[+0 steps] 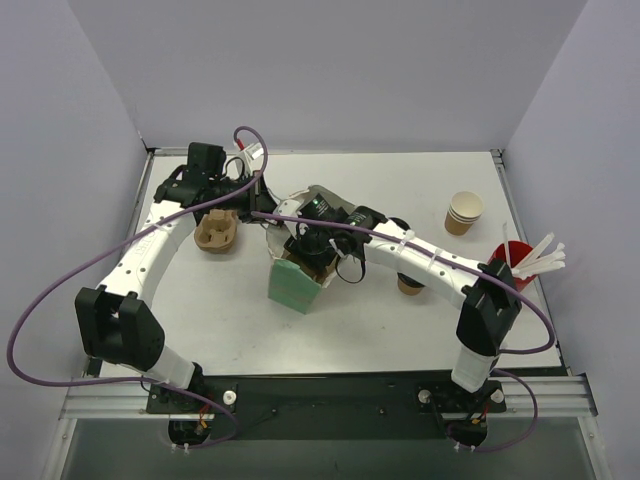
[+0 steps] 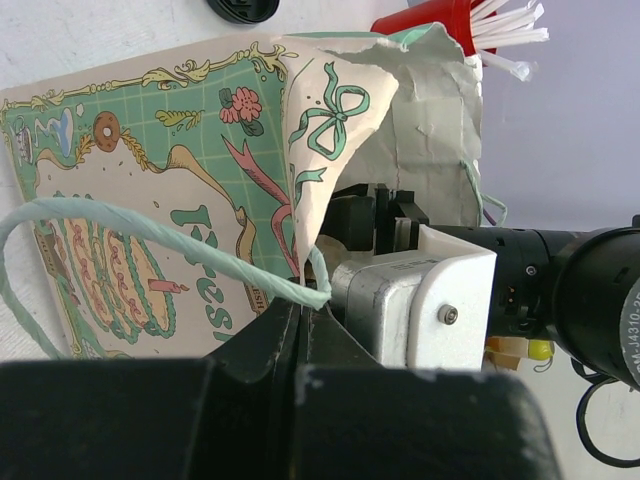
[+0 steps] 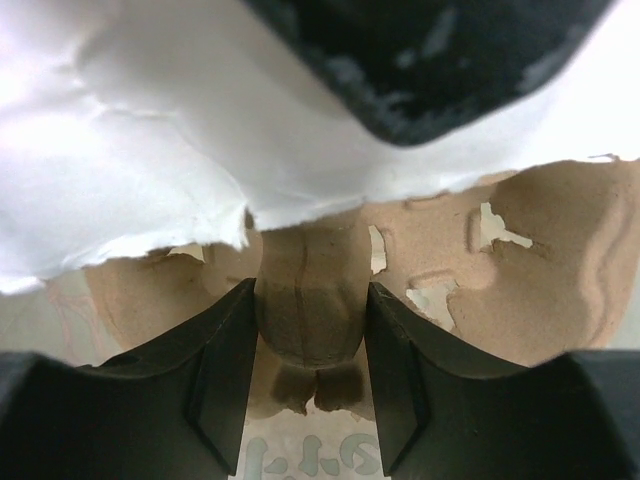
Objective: Pack the takeout coffee
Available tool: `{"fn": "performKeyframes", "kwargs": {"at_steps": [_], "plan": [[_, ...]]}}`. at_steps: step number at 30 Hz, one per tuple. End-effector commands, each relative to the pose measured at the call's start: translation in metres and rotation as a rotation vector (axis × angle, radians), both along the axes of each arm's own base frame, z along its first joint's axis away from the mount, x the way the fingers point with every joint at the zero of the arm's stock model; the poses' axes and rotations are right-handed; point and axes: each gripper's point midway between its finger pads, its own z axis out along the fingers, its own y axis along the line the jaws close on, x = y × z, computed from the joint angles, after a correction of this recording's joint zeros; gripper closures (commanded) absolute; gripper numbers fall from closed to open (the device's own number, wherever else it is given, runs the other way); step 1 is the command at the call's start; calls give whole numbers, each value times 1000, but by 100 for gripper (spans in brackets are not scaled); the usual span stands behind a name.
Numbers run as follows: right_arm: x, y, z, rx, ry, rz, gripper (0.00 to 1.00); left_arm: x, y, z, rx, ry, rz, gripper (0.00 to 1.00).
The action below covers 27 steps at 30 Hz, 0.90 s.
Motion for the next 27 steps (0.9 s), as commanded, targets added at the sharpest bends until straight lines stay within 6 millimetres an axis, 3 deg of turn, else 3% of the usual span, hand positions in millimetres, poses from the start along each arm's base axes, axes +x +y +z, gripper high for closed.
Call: {"fn": "performKeyframes", "kwargs": {"at_steps": [1,20,27], "plan": [[1,-7,-1,-56,0,6,59,2,-5,33,-44,-105,-36,100],[8,0,9,-33,-16,-5,47,2,-4,31,-37,-101,-32,100],[11,6,30,37,-16,-21,46,1,-4,30,-34,-97,-28,100]]}}
